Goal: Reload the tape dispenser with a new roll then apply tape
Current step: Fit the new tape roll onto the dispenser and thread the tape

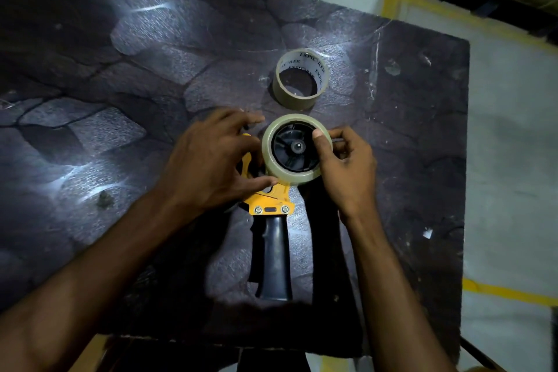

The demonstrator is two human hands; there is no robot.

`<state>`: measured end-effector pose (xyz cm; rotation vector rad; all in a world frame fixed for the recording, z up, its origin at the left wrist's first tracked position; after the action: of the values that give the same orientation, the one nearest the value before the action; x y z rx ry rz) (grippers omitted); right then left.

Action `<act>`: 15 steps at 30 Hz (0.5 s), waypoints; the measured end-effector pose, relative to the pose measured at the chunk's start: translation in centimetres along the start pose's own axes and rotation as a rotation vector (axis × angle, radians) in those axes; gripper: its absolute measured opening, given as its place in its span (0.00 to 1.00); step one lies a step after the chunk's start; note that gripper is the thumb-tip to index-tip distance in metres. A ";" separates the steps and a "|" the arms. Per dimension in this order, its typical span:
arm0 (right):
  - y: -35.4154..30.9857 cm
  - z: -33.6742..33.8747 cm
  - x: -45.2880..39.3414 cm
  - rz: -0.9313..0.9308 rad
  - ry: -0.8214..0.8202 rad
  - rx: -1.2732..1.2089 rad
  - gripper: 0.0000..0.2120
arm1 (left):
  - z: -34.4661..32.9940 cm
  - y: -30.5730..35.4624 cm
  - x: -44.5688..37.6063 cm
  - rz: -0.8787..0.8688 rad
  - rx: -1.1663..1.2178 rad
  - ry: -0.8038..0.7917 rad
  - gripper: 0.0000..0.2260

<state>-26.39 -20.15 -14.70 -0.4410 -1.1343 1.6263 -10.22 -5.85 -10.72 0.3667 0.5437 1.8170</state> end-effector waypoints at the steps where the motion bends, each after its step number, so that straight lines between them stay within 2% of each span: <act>1: 0.0 0.0 0.0 0.000 -0.002 -0.003 0.09 | -0.1 -0.2 0.2 0.001 0.020 -0.011 0.17; 4: 0.0 -0.2 -0.1 0.007 -0.014 -0.010 0.08 | -0.5 -1.1 0.5 0.017 0.079 -0.030 0.11; 7: 0.0 -0.5 -0.1 0.018 -0.014 -0.028 0.06 | -0.6 -1.4 0.9 0.015 0.120 0.026 0.08; 12: -0.1 -0.9 0.3 0.045 0.032 -0.031 0.13 | -0.5 -1.0 2.3 -0.070 0.103 0.193 0.09; 15: -0.5 -1.1 0.6 0.070 0.087 0.037 0.15 | -1.2 -1.2 3.2 -0.071 0.102 0.231 0.08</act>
<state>-25.52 -19.17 -14.68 -0.5273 -1.0324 1.6705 -10.81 -2.74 -12.49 0.2037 0.8019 1.7775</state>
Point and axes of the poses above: each hand's wrist, its own x-axis away from the middle knuckle, its own z-axis out of the back of the hand, y = z × x, the point moved 8 cm from there along -x, towards the middle knuckle, and after that the axes turned 2 degrees about z, right-handed, at the moved point
